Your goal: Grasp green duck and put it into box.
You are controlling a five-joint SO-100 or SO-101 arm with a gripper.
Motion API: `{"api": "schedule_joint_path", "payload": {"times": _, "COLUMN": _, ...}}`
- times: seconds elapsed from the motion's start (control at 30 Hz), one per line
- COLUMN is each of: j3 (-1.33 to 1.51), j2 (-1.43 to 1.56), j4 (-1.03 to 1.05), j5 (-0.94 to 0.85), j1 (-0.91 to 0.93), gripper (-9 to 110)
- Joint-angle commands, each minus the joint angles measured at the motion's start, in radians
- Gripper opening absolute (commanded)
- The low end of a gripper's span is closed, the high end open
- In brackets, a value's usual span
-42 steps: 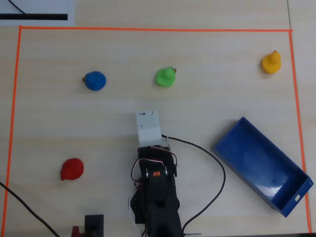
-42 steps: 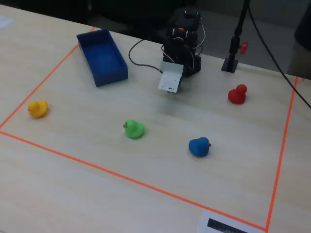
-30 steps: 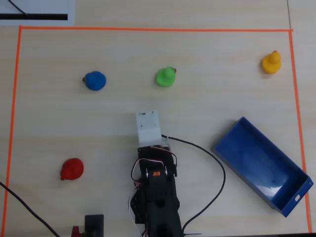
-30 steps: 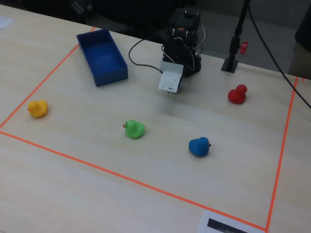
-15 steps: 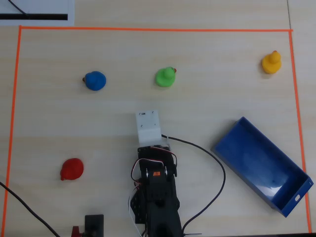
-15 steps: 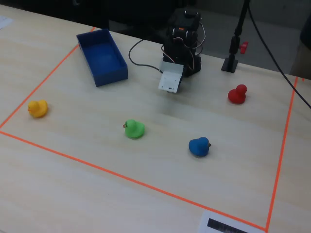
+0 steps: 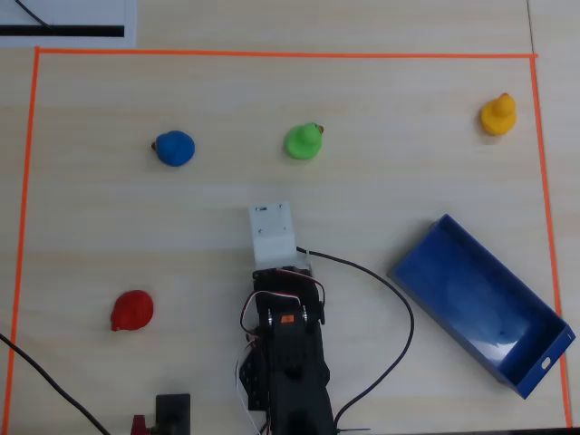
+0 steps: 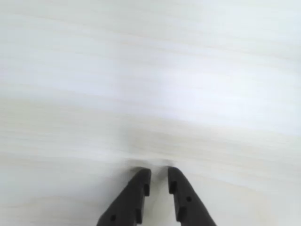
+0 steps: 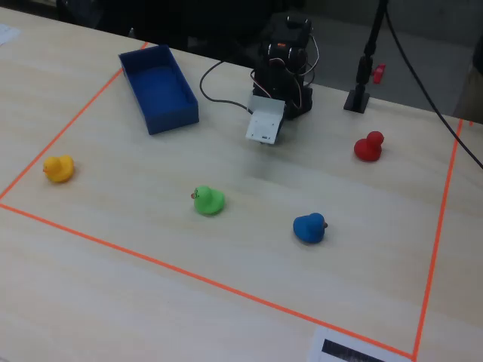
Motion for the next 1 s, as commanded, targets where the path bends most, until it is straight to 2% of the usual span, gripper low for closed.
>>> {"api": "schedule_joint_path", "payload": {"times": 0.0, "j3": -0.002, "j2": -0.005, "j4": 0.023, "j5": 0.0, "j1": -0.006, "gripper": 2}}
{"api": "schedule_joint_path", "payload": {"times": 0.57, "j3": -0.002, "j2": -0.005, "j4": 0.023, "j5": 0.0, "j1": 0.009, "gripper": 4}}
{"api": "schedule_joint_path", "payload": {"times": 0.67, "j3": -0.002, "j2": -0.005, "j4": 0.023, "j5": 0.0, "j1": 0.018, "gripper": 0}}
{"api": "schedule_joint_path", "payload": {"times": 0.8, "j3": -0.002, "j2": -0.005, "j4": 0.018, "j5": -0.012, "j1": 0.005, "gripper": 0}}
{"api": "schedule_joint_path", "payload": {"times": 0.97, "j3": -0.048, "j2": -0.091, "j4": -0.202, "j5": 0.0, "j1": 0.054, "gripper": 1}}
